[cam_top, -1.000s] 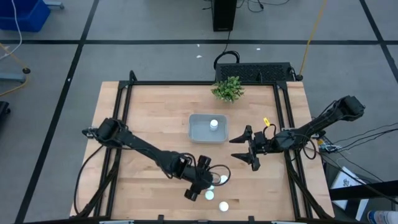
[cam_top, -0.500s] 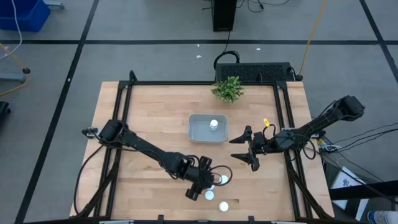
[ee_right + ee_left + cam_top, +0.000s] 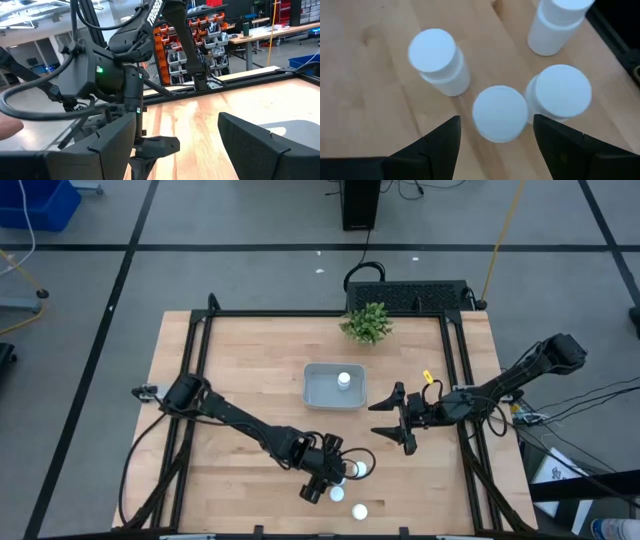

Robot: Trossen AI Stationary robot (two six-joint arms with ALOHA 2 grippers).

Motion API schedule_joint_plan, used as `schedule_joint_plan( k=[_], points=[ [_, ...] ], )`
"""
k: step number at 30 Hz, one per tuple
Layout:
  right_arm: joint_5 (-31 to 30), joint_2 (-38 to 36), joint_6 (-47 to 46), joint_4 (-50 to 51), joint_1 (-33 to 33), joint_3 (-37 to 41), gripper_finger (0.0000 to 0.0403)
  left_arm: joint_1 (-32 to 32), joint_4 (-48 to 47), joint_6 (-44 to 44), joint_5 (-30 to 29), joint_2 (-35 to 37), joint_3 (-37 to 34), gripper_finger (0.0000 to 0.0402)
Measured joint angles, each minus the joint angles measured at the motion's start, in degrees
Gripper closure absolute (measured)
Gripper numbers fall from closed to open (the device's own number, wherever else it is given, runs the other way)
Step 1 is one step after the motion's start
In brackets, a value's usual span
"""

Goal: Pick and place pill bottles into a basket
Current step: Put the white pill bottle into the gray bin

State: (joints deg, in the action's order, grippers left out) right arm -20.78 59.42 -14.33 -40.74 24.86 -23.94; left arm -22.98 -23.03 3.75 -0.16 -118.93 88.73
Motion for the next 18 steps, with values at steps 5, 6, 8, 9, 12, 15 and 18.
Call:
schedule_joint_plan(
  k=[5,6,8,9,12,15,18],
  points=[
    [0.0,0.0,-0.2,0.3,0.0,0.0,0.0124,0.2,2.5,0.1,1.7,-0.2,0.0,0.0144],
    [0.0,0.0,-0.2,0.3,0.0,0.0,0.0124,0.3,2.6,0.1,1.7,-0.4,0.1,0.0144],
    [-0.1,0.0,-0.2,0.2,0.0,0.0,0.0124,0.5,1.9,0.2,1.7,-0.9,0.0,0.0144],
    [-0.1,0.0,-0.3,0.3,0.0,0.0,0.0124,0.7,2.1,0.2,1.7,-1.2,0.0,0.0144],
    [-0.1,0.0,-0.6,0.2,0.0,0.0,0.0124,1.0,1.7,-0.3,1.7,-2.0,0.0,0.0144],
    [-0.1,0.0,-0.6,0.3,0.0,0.0,0.0124,1.2,3.9,-0.4,1.7,-2.6,0.0,0.0144],
    [-0.1,0.0,-0.6,0.4,0.0,0.0,0.0124,1.0,4.2,-0.4,2.7,-2.4,0.0,0.0144]
  ],
)
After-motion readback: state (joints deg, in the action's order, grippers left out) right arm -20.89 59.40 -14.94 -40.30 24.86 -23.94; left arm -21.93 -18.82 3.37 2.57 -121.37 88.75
